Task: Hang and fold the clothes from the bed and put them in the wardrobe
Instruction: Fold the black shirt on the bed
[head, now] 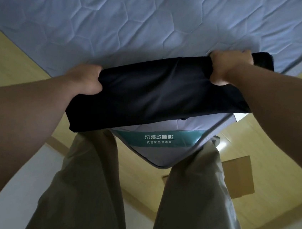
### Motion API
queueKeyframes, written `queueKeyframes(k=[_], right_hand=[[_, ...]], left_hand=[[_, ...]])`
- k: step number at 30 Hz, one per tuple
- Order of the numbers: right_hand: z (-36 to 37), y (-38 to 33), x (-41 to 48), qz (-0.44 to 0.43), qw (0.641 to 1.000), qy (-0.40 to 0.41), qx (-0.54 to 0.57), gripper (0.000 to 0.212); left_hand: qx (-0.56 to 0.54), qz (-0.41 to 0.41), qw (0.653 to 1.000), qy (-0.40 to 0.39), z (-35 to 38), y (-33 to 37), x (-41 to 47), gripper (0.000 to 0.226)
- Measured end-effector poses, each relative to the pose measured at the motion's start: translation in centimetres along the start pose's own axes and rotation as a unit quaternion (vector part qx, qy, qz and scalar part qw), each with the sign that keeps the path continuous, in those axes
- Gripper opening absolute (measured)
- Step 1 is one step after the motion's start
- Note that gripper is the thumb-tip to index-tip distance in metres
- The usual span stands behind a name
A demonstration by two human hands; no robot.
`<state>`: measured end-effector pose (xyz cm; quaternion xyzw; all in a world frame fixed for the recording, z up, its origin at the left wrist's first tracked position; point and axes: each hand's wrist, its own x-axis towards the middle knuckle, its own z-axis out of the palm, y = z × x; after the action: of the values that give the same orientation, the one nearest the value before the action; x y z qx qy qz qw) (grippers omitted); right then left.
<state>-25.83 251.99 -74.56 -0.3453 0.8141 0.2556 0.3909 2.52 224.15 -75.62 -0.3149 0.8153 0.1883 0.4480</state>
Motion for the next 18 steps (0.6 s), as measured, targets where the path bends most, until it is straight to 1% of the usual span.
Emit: queueKeyframes(k=[2, 4, 7, 8, 10, 12, 14, 16, 17, 18], right_hand=[[-0.4, -0.1, 0.0, 0.006, 1.0, -0.013, -0.008, 0.047], [-0.9, -0.3, 0.1, 0.012, 0.999, -0.045, -0.011, 0.045], [-2.4, -0.8, 0.4, -0.016, 0.991, -0.127, -0.034, 0.053], [-2.9, -0.9, 0.5, -0.028, 0.988, -0.148, -0.04, 0.054], [-3.8, -0.7, 0.3, -0.042, 0.983, -0.175, -0.044, 0.054], [-4.3, -0.5, -0.4, -0.058, 0.982, -0.168, -0.07, 0.067], [-4.8, 0.0, -1.2, -0.07, 0.981, -0.167, -0.064, 0.085], [-6.3, 0.9, -2.4, -0.08, 0.98, -0.174, -0.051, 0.096], [-7.5, 1.6, -2.9, -0.074, 0.983, -0.166, -0.034, 0.094], [-9.1, 2.6, -3.4, -0.061, 0.987, -0.146, -0.01, 0.086]], left_hand=[[-0.013, -0.014, 1.0, -0.001, 0.0, 0.0, 0.2, 0.03], [-0.014, -0.024, 1.0, 0.002, -0.1, 0.3, 0.1, 0.027], [0.0, -0.029, 1.0, -0.005, -0.1, 0.6, -0.3, 0.03], [0.004, -0.027, 0.999, -0.019, -0.3, 0.7, -0.4, 0.032], [0.019, -0.011, 0.997, -0.068, -1.2, 1.0, -0.7, 0.045], [0.042, 0.015, 0.993, -0.111, -2.5, 1.2, -1.2, 0.055], [0.05, 0.036, 0.991, -0.122, -4.0, 1.2, -2.1, 0.051], [0.042, 0.046, 0.994, -0.088, -6.1, 1.0, -3.1, 0.043], [0.04, 0.051, 0.997, -0.049, -7.4, 0.9, -3.6, 0.039], [0.039, 0.057, 0.998, 0.004, -9.0, 0.6, -4.2, 0.035]])
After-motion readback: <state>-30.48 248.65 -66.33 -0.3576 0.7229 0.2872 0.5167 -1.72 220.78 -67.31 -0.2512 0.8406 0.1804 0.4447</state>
